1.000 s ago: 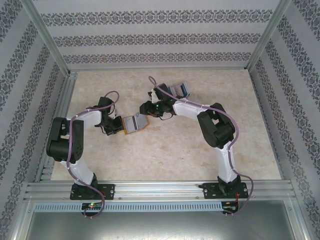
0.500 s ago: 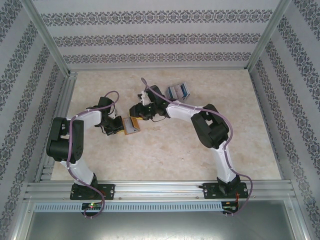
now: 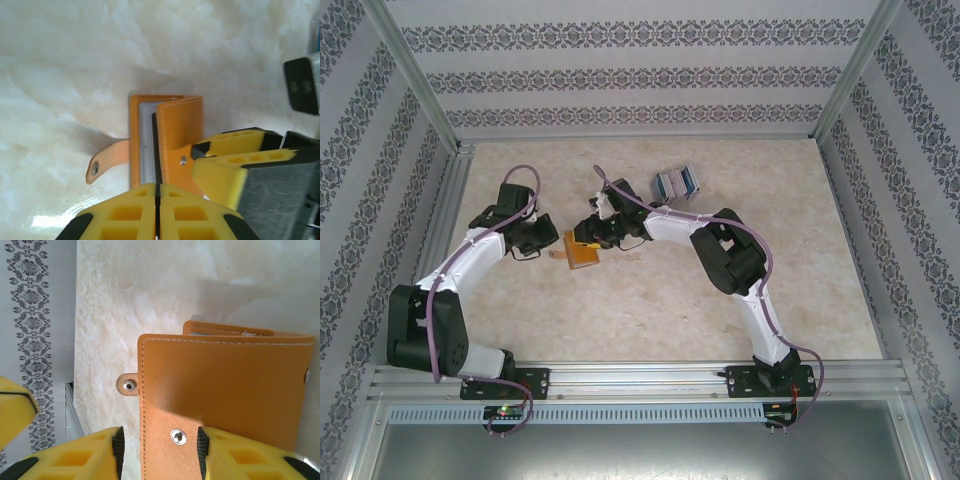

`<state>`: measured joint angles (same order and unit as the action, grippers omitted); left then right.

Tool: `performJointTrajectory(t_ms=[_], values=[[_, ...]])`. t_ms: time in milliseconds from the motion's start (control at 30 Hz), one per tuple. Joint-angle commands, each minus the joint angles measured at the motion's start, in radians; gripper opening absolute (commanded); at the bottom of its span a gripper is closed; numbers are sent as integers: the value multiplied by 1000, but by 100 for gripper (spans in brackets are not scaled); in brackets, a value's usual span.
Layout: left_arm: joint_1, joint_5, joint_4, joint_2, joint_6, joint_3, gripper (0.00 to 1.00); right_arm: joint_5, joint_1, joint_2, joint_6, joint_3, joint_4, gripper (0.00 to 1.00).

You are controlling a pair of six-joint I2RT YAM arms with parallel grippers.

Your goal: Put the credit cards into the card holder

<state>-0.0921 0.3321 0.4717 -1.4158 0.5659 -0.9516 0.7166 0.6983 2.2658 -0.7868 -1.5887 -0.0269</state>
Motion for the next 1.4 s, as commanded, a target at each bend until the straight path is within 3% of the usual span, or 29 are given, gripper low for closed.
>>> performJointTrajectory(t_ms=[0,267,367,467,600,767,1033,1200,1367], values=[[-6,28,37,-38,33,-40,9,1,1,-31,16,-6,-16,45],[-8,178,-23,-193,71,-205,10,-103,-28,-190,77,140,-37,39],[-24,177,-42,-225,79,-250,11,-187,-27,-258,111,228,-51,36],[-40,183,-58,-250,91,-294,11,-202,-28,-279,113,299,-51,35],[-86,225,-55,-319,102,-369,11,-207,-17,-302,93,389,-14,24],[-129,268,-23,-416,84,-400,11,-205,52,-335,86,433,5,18],[-85,111,42,-448,-2,-315,6,-183,108,-220,15,357,136,17],[-74,-22,50,-410,-45,-255,6,-213,78,-143,23,271,140,17],[-73,-46,44,-412,-53,-208,5,-223,23,-83,48,177,109,17]])
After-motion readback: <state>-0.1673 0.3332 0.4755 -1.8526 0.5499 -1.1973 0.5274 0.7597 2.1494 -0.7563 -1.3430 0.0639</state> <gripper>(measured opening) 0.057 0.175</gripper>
